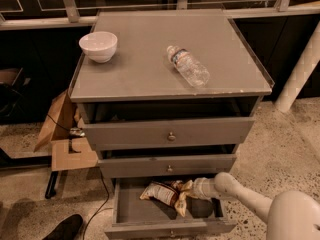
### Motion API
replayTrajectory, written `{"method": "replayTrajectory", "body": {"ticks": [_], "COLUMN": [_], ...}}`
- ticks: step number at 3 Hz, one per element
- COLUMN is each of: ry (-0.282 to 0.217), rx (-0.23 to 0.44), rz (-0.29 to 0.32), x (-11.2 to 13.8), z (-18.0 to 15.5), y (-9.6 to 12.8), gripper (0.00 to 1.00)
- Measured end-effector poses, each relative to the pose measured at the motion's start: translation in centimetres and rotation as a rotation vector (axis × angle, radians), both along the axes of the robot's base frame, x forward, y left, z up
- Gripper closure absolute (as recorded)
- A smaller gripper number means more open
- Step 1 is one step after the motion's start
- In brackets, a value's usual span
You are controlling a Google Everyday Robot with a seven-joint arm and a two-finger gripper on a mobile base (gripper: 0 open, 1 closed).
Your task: Place brown chip bag into bottom drawer
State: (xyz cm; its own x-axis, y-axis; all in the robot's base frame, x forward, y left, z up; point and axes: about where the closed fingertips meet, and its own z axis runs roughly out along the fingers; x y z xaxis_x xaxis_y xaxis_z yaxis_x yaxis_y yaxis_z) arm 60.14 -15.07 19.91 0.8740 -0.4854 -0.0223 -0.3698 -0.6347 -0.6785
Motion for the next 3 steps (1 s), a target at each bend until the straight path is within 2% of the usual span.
{"method": "replayTrajectory", "body": {"ticks": [1, 2, 3], "ry": [0.0, 0.0, 0.0], "rx": [0.0, 0.0, 0.0], "rz": [0.0, 0.0, 0.0], "x": [0.0, 0.0, -0.01], "z": [0.0, -0.01, -0.01], "y": [0.01, 0.01, 0.01], "gripper": [0.13, 0.0, 0.0]}}
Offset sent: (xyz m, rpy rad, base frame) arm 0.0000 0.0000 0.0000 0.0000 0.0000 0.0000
